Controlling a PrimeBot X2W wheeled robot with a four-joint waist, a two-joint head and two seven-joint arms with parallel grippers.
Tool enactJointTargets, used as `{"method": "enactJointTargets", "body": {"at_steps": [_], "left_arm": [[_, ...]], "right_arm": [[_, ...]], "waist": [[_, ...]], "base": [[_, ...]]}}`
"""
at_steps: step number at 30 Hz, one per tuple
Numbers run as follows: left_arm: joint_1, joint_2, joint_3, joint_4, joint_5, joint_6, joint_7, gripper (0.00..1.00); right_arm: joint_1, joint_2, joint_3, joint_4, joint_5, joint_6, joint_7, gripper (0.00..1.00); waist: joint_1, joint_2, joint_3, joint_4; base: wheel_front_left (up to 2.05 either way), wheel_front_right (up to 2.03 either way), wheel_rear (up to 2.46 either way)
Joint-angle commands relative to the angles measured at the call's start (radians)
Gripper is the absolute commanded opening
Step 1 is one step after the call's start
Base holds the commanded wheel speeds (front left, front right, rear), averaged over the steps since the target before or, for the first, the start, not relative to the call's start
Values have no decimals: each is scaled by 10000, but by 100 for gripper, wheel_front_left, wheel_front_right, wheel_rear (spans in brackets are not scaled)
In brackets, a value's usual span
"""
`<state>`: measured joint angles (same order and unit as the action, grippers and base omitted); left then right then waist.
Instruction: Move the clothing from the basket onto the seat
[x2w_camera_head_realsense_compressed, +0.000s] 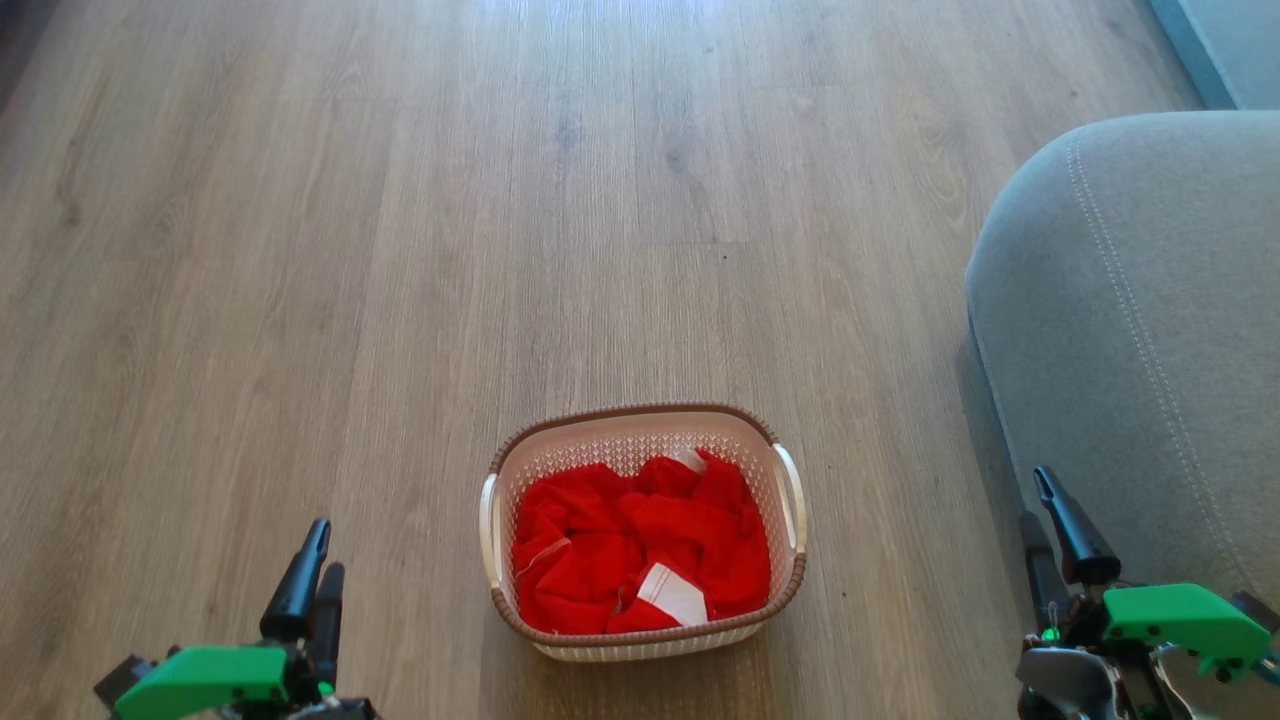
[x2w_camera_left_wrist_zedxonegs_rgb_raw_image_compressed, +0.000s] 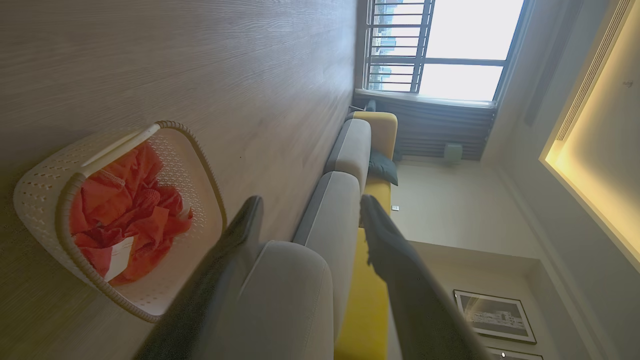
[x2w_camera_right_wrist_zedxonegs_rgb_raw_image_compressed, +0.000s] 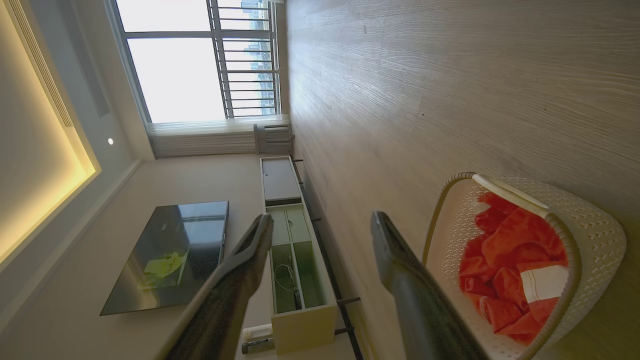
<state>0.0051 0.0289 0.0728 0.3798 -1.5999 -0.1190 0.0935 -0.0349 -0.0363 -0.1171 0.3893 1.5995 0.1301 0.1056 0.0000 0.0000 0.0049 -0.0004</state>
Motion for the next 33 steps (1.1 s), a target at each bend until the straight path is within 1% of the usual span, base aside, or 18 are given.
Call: {"method": "enactJointTargets", "body": {"at_steps": [1,8,14,24,33], "left_arm": [[-580,63,4,-263,138,-14,-120,100],[-837,158,-152,-176,429,-20,-350,100],[-1052,215,-154,-119,969,-25,-527,100],[-1343,247,-128,-105,2201,-33,-791,100],[-1626,301,-174,-16,3708,-41,-1054,100]], "right_arm": [[-590,-147,81,-338,-144,2,-105,100],[-847,-337,391,-294,-415,2,-371,100],[-1111,-551,740,-177,-790,3,-606,100],[-1532,-724,1033,16,-1836,3,-880,100],[-1864,-854,1375,224,-3075,3,-1146,100]], "waist": [[0,0,3,0],[0,0,12,1],[0,0,22,5],[0,0,39,4],[0,0,42,-1]], "base": [[0,0,0],[0,0,0],[0,0,0],[0,0,0],[0,0,0]]}}
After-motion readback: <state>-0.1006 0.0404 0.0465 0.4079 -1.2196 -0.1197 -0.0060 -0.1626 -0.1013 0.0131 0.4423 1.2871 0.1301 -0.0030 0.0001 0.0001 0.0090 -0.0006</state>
